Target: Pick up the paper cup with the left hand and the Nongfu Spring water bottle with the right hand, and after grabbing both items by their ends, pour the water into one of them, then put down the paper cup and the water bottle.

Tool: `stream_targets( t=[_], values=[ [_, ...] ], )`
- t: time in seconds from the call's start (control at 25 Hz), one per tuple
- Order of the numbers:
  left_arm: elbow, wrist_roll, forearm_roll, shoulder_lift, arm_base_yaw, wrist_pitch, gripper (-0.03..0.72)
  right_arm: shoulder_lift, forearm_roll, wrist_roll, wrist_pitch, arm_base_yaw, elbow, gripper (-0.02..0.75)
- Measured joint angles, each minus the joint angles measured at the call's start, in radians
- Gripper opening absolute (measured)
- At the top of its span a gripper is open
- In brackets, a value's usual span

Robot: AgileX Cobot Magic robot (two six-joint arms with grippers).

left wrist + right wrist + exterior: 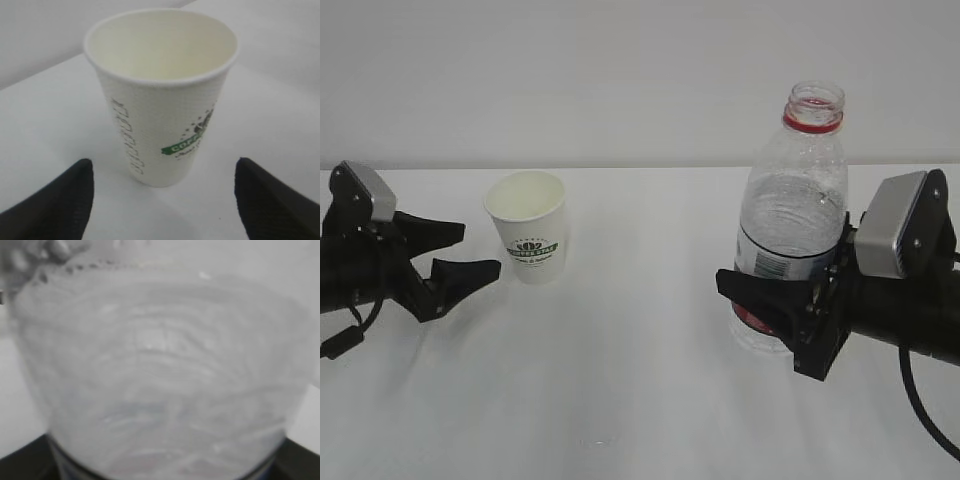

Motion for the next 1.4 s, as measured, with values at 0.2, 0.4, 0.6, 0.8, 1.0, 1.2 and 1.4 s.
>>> stream_targets(
  t=[0.2, 0.4, 0.6, 0.8, 1.0, 1.2, 1.4],
  values=[
    [0.000, 0.000, -0.030, 0.063, -0.043, 0.000, 0.659, 0.000, 0.000, 0.000, 0.000, 0.000, 0.000, 0.513],
    [0.000, 0.008, -0.093, 0.095, -0.062, -0.010, 0.658, 0.000, 0.002, 0.000, 0.019, 0.000, 0.000, 0.513],
    [-0.032, 0.020, -0.130, 0.100, -0.078, -0.015, 0.656, 0.002, 0.002, 0.000, 0.025, 0.000, 0.000, 0.513],
    [-0.073, 0.020, -0.134, 0.112, -0.105, -0.003, 0.652, 0.003, 0.004, 0.000, 0.027, 0.000, 0.000, 0.513],
    [-0.105, 0.022, -0.178, 0.167, -0.131, 0.000, 0.647, 0.003, 0.005, 0.000, 0.027, 0.000, 0.000, 0.513],
    [-0.149, 0.022, -0.193, 0.191, -0.140, 0.000, 0.644, 0.003, 0.008, 0.000, 0.027, 0.000, 0.000, 0.513],
    [-0.180, 0.022, -0.195, 0.229, -0.140, -0.010, 0.641, 0.003, 0.012, 0.000, 0.027, 0.000, 0.000, 0.513]
  ],
)
